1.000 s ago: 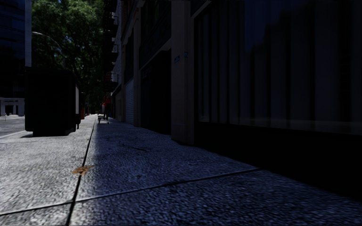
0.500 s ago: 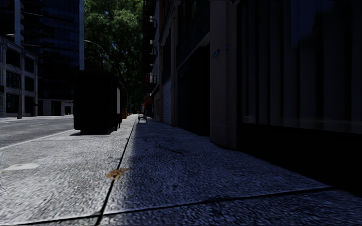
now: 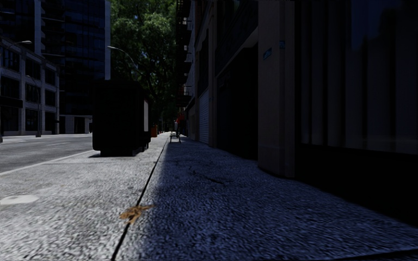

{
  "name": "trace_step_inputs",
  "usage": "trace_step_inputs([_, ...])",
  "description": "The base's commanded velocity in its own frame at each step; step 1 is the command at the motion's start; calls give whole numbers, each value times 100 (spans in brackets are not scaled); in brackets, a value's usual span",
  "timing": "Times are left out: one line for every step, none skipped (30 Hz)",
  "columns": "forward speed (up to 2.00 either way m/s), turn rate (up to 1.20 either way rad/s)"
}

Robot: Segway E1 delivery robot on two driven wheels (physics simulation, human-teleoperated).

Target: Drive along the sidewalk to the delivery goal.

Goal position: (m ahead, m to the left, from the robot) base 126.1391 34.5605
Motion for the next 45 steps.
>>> trace_step_inputs([89, 21])
trace_step_inputs([89, 21])
trace_step_inputs([89, 21])
trace_step_inputs([89, 21])
trace_step_inputs([89, 21])
trace_step_inputs([89, 21])
trace_step_inputs([89, 21])
trace_step_inputs([89, 23])
trace_step_inputs([89, 29])
trace_step_inputs([89, 32])
trace_step_inputs([89, 33])
trace_step_inputs([89, 33])
trace_step_inputs([89, 33])
trace_step_inputs([89, 33])
trace_step_inputs([89, 33])
trace_step_inputs([89, 33])
trace_step_inputs([90, 33])
trace_step_inputs([91, 33])
trace_step_inputs([91, 33])
trace_step_inputs([92, 33])
trace_step_inputs([92, 33])
trace_step_inputs([97, 33])
trace_step_inputs([103, 33])
trace_step_inputs([103, 33])
trace_step_inputs([105, 33])
trace_step_inputs([105, 30])
trace_step_inputs([105, 25])
trace_step_inputs([105, 24])
trace_step_inputs([105, 23])
trace_step_inputs([105, 23])
trace_step_inputs([105, 23])
trace_step_inputs([105, 23])
trace_step_inputs([105, 25])
trace_step_inputs([105, 29])
trace_step_inputs([105, 30])
trace_step_inputs([105, 31])
trace_step_inputs([107, 31])
trace_step_inputs([110, 31])
trace_step_inputs([116, 31])
trace_step_inputs([118, 30])
trace_step_inputs([119, 29])
trace_step_inputs([119, 26])
trace_step_inputs([119, 18])
trace_step_inputs([119, 13])
trace_step_inputs([119, 13])
